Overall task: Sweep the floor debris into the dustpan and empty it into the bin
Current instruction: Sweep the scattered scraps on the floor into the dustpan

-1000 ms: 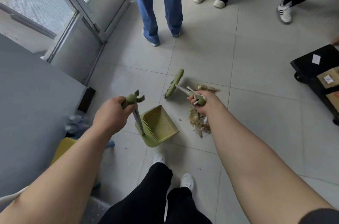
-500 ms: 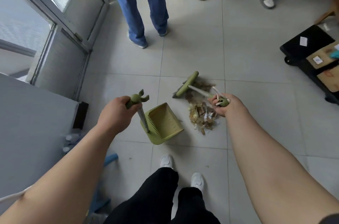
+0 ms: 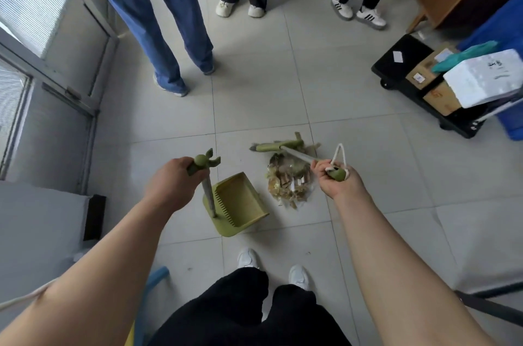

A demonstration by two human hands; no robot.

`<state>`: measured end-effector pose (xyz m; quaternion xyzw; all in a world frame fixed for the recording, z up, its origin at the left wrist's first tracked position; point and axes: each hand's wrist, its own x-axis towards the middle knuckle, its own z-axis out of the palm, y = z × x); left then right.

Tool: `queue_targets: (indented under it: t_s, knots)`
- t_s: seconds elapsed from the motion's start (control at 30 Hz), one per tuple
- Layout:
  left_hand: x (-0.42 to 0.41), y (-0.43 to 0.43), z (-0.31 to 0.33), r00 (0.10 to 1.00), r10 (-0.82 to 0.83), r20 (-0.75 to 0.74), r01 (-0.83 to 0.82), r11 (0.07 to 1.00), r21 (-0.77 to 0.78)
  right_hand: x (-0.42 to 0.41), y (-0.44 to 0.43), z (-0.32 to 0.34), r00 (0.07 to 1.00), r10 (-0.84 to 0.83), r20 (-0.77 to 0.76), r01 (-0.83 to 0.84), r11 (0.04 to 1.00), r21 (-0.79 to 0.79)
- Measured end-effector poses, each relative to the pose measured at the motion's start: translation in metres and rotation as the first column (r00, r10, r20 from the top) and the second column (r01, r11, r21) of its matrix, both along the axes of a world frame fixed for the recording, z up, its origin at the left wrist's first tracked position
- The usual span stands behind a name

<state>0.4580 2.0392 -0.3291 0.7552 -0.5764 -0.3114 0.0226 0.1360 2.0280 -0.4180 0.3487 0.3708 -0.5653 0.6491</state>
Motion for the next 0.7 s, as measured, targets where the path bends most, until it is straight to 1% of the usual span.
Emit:
queue_targets:
  t_s: [0.07, 0.13, 0.2, 0.23, 0.27, 0.33, 0.4, 0.43, 0.5, 0.57, 0.6, 0.7]
  knots:
    - [-0.001, 0.0, -0.002, 1.0, -0.019, 0.012, 0.019, 1.0, 0.003, -0.009, 0.002, 0.007, 1.0, -0.025, 0.007, 0.025, 1.0, -0.011]
    - [-0.004, 0.001, -0.003, 0.999, -0.041, 0.011, 0.041, 0.999, 0.002, -0.019, 0.006, 0.018, 1.0, 0.017, -0.019, -0.018, 0.999, -0.045]
    - [-0.007, 0.001, -0.004, 0.999, -0.052, 0.004, 0.052, 0.999, -0.007, -0.027, 0.008, 0.035, 0.978, 0.173, -0.115, -0.181, 0.982, -0.057]
    - [-0.009, 0.002, -0.005, 0.998, -0.057, 0.004, 0.057, 0.998, -0.012, -0.03, 0.008, 0.044, 0.944, 0.273, -0.184, -0.285, 0.957, -0.044]
    - [-0.011, 0.003, -0.006, 0.998, -0.062, 0.007, 0.063, 0.998, -0.015, -0.033, 0.007, 0.053, 0.891, 0.373, -0.259, -0.391, 0.92, -0.017]
    - [-0.014, 0.005, -0.008, 0.997, -0.071, 0.007, 0.071, 0.997, -0.018, -0.038, 0.005, 0.065, 0.732, 0.551, -0.401, -0.575, 0.815, 0.072]
    - [-0.018, 0.007, -0.011, 0.997, -0.071, -0.007, 0.07, 0.997, -0.02, -0.041, 0.003, 0.071, 0.519, 0.669, -0.533, -0.69, 0.696, 0.201]
    - [-0.021, 0.009, -0.012, 0.997, -0.072, -0.008, 0.071, 0.997, -0.02, -0.042, 0.003, 0.073, 0.398, 0.699, -0.594, -0.712, 0.644, 0.281]
    - [-0.026, 0.012, -0.013, 0.998, -0.066, 0.0, 0.066, 0.998, -0.02, -0.047, 0.004, 0.075, 0.138, 0.726, -0.674, -0.702, 0.552, 0.451]
    - [-0.03, 0.016, -0.013, 0.999, -0.052, 0.011, 0.052, 0.998, -0.022, -0.052, 0.007, 0.078, -0.085, 0.726, -0.682, -0.659, 0.472, 0.585]
    - [-0.032, 0.019, -0.013, 0.999, -0.046, 0.017, 0.047, 0.999, -0.025, -0.055, 0.009, 0.079, -0.167, 0.722, -0.671, -0.643, 0.436, 0.629]
    - [-0.038, 0.026, -0.016, 0.999, -0.027, 0.02, 0.028, 0.999, -0.031, -0.064, 0.016, 0.079, -0.345, 0.722, -0.6, -0.602, 0.321, 0.731]
